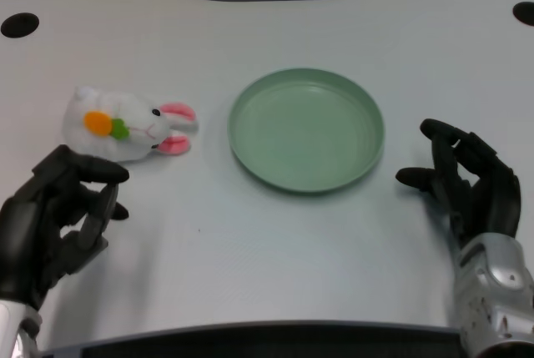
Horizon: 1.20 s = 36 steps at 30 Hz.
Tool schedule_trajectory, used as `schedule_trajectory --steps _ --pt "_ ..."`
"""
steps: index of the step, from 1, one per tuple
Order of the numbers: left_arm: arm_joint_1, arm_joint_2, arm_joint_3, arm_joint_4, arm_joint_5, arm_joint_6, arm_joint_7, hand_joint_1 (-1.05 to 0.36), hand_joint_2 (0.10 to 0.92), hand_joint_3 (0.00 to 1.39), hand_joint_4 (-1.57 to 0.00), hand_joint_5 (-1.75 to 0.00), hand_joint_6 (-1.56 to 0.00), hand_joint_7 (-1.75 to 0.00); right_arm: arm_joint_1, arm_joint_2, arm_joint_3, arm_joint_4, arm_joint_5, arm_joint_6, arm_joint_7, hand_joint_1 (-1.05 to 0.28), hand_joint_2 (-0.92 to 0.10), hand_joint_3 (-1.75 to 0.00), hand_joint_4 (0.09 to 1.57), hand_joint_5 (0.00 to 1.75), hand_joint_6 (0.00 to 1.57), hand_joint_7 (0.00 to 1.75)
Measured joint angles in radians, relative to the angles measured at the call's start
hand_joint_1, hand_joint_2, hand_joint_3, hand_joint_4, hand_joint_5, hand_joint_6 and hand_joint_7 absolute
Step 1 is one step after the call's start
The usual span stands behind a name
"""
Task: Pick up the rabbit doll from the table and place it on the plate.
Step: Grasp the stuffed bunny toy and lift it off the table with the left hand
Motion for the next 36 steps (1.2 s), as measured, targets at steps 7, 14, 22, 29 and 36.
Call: schedule_trajectory --steps 7,14,22,29,36 --pt "-0.148 0.169 -0.015 -0.012 0.219 -0.072 -0.004 -0.46 0.921 0.36 -0.41 -1.20 -0.46 -0.74 0.000 0.001 0.000 0.000 0.000 0.001 -0.003 -0.31 -0.92 -0.26 0.77 1.08 0.79 0.51" --pt "-0.337 0.423 -0.120 0.049 0.686 -0.070 0.027 -0.66 0.921 0.07 -0.45 -0.34 -0.57 -0.02 -0.001 0.005 0.002 0.000 -0.011 0.006 -0.020 -0.32 -0.92 -0.24 0.78 1.11 0.80 0.52" --pt "-0.502 0.519 -0.241 0.129 0.856 0.011 -0.100 -0.84 0.918 0.04 -0.13 -0.09 -0.22 0.00 -0.002 0.004 0.001 0.005 -0.014 0.007 -0.011 -0.31 -0.92 -0.25 0.75 1.10 0.79 0.52" --pt "-0.613 0.534 -0.341 0.220 0.898 0.060 -0.245 -0.96 0.908 0.04 0.00 -0.01 -0.10 0.00 -0.014 0.000 -0.004 0.026 -0.014 0.006 -0.007 -0.32 -0.92 -0.25 0.79 1.10 0.79 0.52" --pt "-0.747 0.519 -0.433 0.411 0.917 0.071 -0.308 -1.02 0.920 0.03 0.00 0.00 -0.03 0.00 -0.021 -0.003 -0.011 0.041 -0.009 -0.002 0.004 -0.32 -0.92 -0.25 0.78 1.10 0.79 0.52"
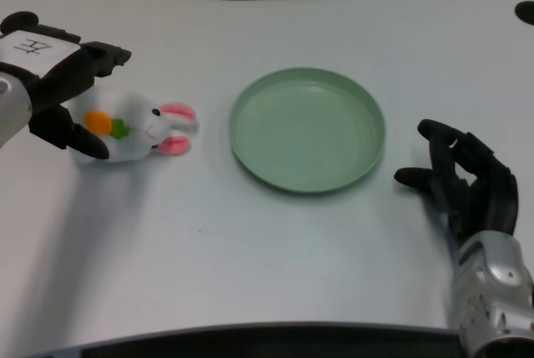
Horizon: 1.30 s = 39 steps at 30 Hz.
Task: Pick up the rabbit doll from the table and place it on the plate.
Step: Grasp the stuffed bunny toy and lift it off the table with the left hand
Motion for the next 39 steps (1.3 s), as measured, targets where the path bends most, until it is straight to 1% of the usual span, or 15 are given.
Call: schedule_trajectory --steps 4,5,7,8,13,15,17,19,23,28,31,36,39 --pt "-0.050 -0.027 -0.039 0.102 -0.002 -0.004 0.000 -1.03 0.921 0.05 0.00 0.00 -0.02 0.00 -0.003 -0.004 0.000 0.005 0.000 -0.004 0.002 -0.32 -0.92 -0.25 0.78 1.10 0.79 0.52" --pt "-0.065 -0.035 -0.049 0.134 -0.002 -0.011 0.010 -1.03 0.921 0.05 0.00 0.00 -0.02 0.00 -0.003 -0.006 -0.003 0.008 0.002 -0.005 0.004 -0.32 -0.92 -0.25 0.79 1.09 0.79 0.52" --pt "-0.090 -0.054 -0.062 0.202 -0.002 -0.022 0.041 -1.02 0.921 0.05 0.00 0.00 -0.02 0.00 -0.006 -0.006 -0.009 0.014 0.013 -0.009 0.015 -0.31 -0.92 -0.25 0.79 1.09 0.79 0.51" --pt "-0.104 -0.062 -0.072 0.239 -0.001 -0.033 0.064 -1.02 0.921 0.05 0.00 0.00 -0.03 0.00 -0.006 -0.006 -0.010 0.016 0.015 -0.010 0.017 -0.31 -0.92 -0.25 0.79 1.09 0.79 0.51" --pt "-0.181 -0.113 -0.133 0.453 0.016 -0.067 0.200 -1.00 0.921 0.04 0.00 0.00 -0.01 0.00 -0.006 -0.007 -0.009 0.015 0.012 -0.011 0.010 -0.32 -0.92 -0.25 0.80 1.09 0.79 0.51" --pt "-0.214 -0.134 -0.164 0.532 0.033 -0.065 0.239 -0.99 0.920 0.04 0.00 0.00 0.00 0.00 -0.006 -0.007 -0.010 0.015 0.016 -0.011 0.013 -0.31 -0.92 -0.25 0.79 1.08 0.78 0.51" --pt "-0.233 -0.150 -0.185 0.586 0.044 -0.064 0.266 -0.99 0.920 0.04 0.00 0.00 0.00 0.00 -0.006 -0.007 -0.012 0.014 0.024 -0.011 0.018 -0.31 -0.92 -0.26 0.79 1.08 0.78 0.51" --pt "-0.245 -0.159 -0.202 0.618 0.044 -0.066 0.280 -0.99 0.921 0.04 0.00 0.00 0.00 0.00 -0.006 -0.008 -0.012 0.014 0.026 -0.011 0.018 -0.31 -0.92 -0.26 0.79 1.08 0.78 0.51" --pt "-0.284 -0.183 -0.247 0.709 0.059 -0.073 0.346 -1.00 0.901 0.01 -0.01 -0.01 -0.02 -0.01 -0.006 -0.009 -0.011 0.011 0.024 -0.010 0.016 -0.31 -0.92 -0.25 0.80 1.08 0.78 0.51" --pt "-0.302 -0.220 -0.318 0.814 0.086 -0.095 0.433 -1.01 0.896 0.01 -0.01 -0.01 -0.03 -0.01 -0.006 -0.012 -0.011 0.011 0.024 -0.010 0.017 -0.32 -0.92 -0.25 0.80 1.08 0.79 0.51" --pt "-0.308 -0.223 -0.353 0.855 0.105 -0.115 0.486 -1.01 0.894 0.00 -0.01 0.00 -0.03 -0.01 -0.006 -0.014 -0.012 0.007 0.026 -0.008 0.016 -0.31 -0.92 -0.25 0.80 1.08 0.78 0.51" --pt "-0.333 -0.222 -0.417 0.898 0.145 -0.135 0.549 -0.99 0.878 0.00 -0.03 -0.01 -0.06 -0.02 -0.005 -0.014 -0.011 -0.001 0.026 -0.006 0.016 -0.31 -0.92 -0.25 0.81 1.07 0.79 0.52" --pt "-0.337 -0.223 -0.449 0.916 0.164 -0.143 0.582 -0.97 0.873 0.00 -0.03 -0.02 -0.06 -0.02 -0.004 -0.014 -0.009 -0.005 0.024 -0.005 0.011 -0.31 -0.92 -0.25 0.81 1.07 0.78 0.52"
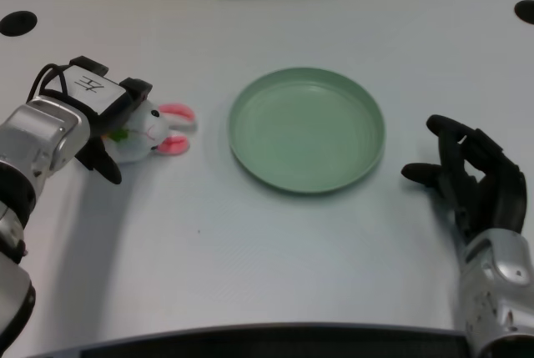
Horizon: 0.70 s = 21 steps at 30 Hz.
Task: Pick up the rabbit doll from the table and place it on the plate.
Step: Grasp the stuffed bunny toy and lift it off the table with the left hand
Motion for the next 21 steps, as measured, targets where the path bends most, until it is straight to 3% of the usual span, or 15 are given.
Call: schedule_trajectory --steps 9,21 --pt "-0.009 -0.006 -0.062 0.043 0.037 -0.010 0.088 -0.92 0.865 0.00 -0.09 -0.05 -0.12 -0.03 0.000 0.000 0.000 -0.002 0.000 0.002 0.000 -0.32 -0.92 -0.25 0.80 1.06 0.78 0.52" --pt "-0.034 -0.049 0.023 0.091 -0.086 0.031 0.058 -0.87 0.866 0.00 -0.19 -0.09 -0.18 -0.03 0.001 -0.001 0.004 -0.002 -0.003 0.002 -0.003 -0.32 -0.92 -0.25 0.80 1.08 0.79 0.52"
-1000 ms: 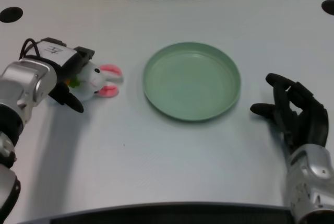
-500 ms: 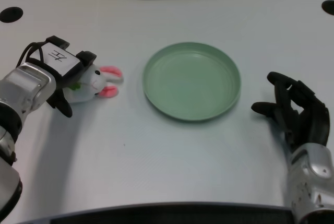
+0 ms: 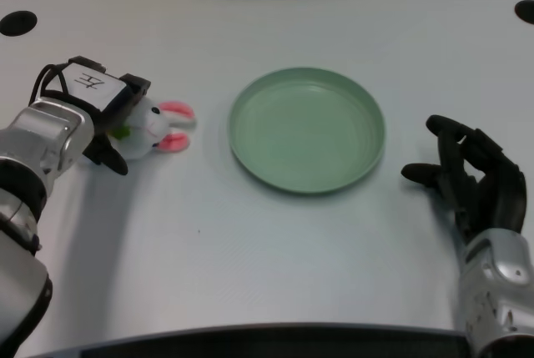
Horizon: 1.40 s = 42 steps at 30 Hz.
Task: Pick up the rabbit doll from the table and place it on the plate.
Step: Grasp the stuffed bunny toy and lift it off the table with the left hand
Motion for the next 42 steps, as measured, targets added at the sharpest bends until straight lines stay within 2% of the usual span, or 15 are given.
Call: schedule_trajectory --steps 8,20,22,24,25,26,27,28,30,31,33,34,38,40,42 --pt "-0.008 -0.007 0.025 0.018 -0.031 0.019 -0.029 -0.83 0.867 0.00 -0.26 -0.10 -0.24 -0.03 0.011 0.000 0.003 -0.021 0.002 0.006 -0.006 -0.32 -0.92 -0.25 0.80 1.10 0.80 0.52" --pt "-0.011 -0.009 0.017 0.021 -0.030 0.028 -0.023 -0.63 0.812 0.00 -0.44 -0.11 -0.44 -0.04 0.022 0.000 0.001 -0.033 0.005 0.012 -0.005 -0.31 -0.92 -0.25 0.80 1.11 0.80 0.52" --pt "-0.011 -0.009 0.019 0.021 -0.032 0.028 -0.019 -0.55 0.823 0.01 -0.55 -0.16 -0.61 -0.11 0.023 0.001 0.001 -0.035 0.005 0.015 -0.005 -0.32 -0.92 -0.24 0.80 1.10 0.79 0.51" --pt "-0.011 -0.009 0.019 0.021 -0.034 0.026 -0.012 -0.52 0.832 0.01 -0.59 -0.17 -0.68 -0.13 0.026 0.001 0.001 -0.041 0.005 0.021 -0.006 -0.32 -0.92 -0.24 0.79 1.10 0.79 0.51" --pt "-0.011 -0.010 0.025 0.021 -0.039 0.021 -0.011 -0.48 0.831 0.01 -0.64 -0.35 -0.73 -0.21 0.028 0.001 0.001 -0.045 0.005 0.025 -0.006 -0.32 -0.92 -0.24 0.80 1.11 0.80 0.51" --pt "-0.011 -0.010 0.033 0.021 -0.051 0.013 -0.011 -0.44 0.831 0.00 -0.53 -0.71 -0.71 -0.37 0.031 0.002 0.001 -0.050 0.005 0.026 -0.006 -0.32 -0.92 -0.24 0.80 1.11 0.80 0.51" --pt "-0.011 -0.010 0.039 0.021 -0.058 0.007 -0.012 -0.43 0.830 0.00 -0.48 -0.87 -0.68 -0.47 0.033 0.003 0.001 -0.055 0.006 0.027 -0.006 -0.32 -0.92 -0.24 0.80 1.11 0.80 0.51" --pt "-0.011 -0.010 0.047 0.021 -0.066 0.002 -0.019 -0.41 0.846 0.00 -0.44 -1.13 -0.57 -0.74 0.035 0.005 0.000 -0.060 0.008 0.027 -0.006 -0.32 -0.92 -0.24 0.80 1.11 0.80 0.51" --pt "-0.011 -0.011 0.064 0.021 -0.086 0.001 -0.051 -0.40 0.856 0.00 -0.43 -1.27 -0.49 -0.92 0.036 0.005 0.000 -0.064 0.008 0.027 -0.006 -0.32 -0.92 -0.25 0.80 1.11 0.80 0.50" --pt "-0.011 -0.011 0.065 0.021 -0.087 0.001 -0.053 -0.37 0.838 0.00 -0.55 -1.31 -0.52 -1.11 0.036 0.005 0.000 -0.064 0.008 0.027 -0.006 -0.32 -0.92 -0.24 0.80 1.11 0.80 0.50" --pt "-0.011 -0.011 0.072 0.021 -0.095 0.001 -0.076 -0.39 0.839 0.00 -0.52 -1.58 -0.43 -1.56 0.039 0.006 0.001 -0.065 0.008 0.027 -0.006 -0.32 -0.92 -0.24 0.80 1.11 0.80 0.50" --pt "-0.011 -0.012 0.072 0.021 -0.095 0.001 -0.079 -0.39 0.837 0.00 -0.52 -1.64 -0.42 -1.65 0.039 0.006 0.001 -0.067 0.008 0.027 -0.006 -0.32 -0.92 -0.25 0.80 1.11 0.80 0.50" --pt "-0.011 -0.015 0.071 0.021 -0.094 0.004 -0.080 -0.36 0.837 0.00 -0.59 -1.74 -0.49 -1.74 0.040 0.007 0.001 -0.073 0.008 0.027 -0.006 -0.31 -0.92 -0.25 0.79 1.11 0.80 0.49" --pt "-0.010 -0.015 0.073 0.021 -0.095 0.005 -0.080 -0.28 0.873 0.02 -0.66 -1.74 -0.52 -1.75 0.040 0.007 0.001 -0.072 0.008 0.027 -0.005 -0.31 -0.92 -0.25 0.79 1.10 0.80 0.49" --pt "-0.010 -0.018 0.075 0.021 -0.096 0.011 -0.083 -0.23 0.902 0.03 -0.64 -1.74 -0.49 -1.75 0.040 0.007 -0.001 -0.070 0.008 0.027 -0.004 -0.32 -0.92 -0.25 0.80 1.10 0.80 0.49"
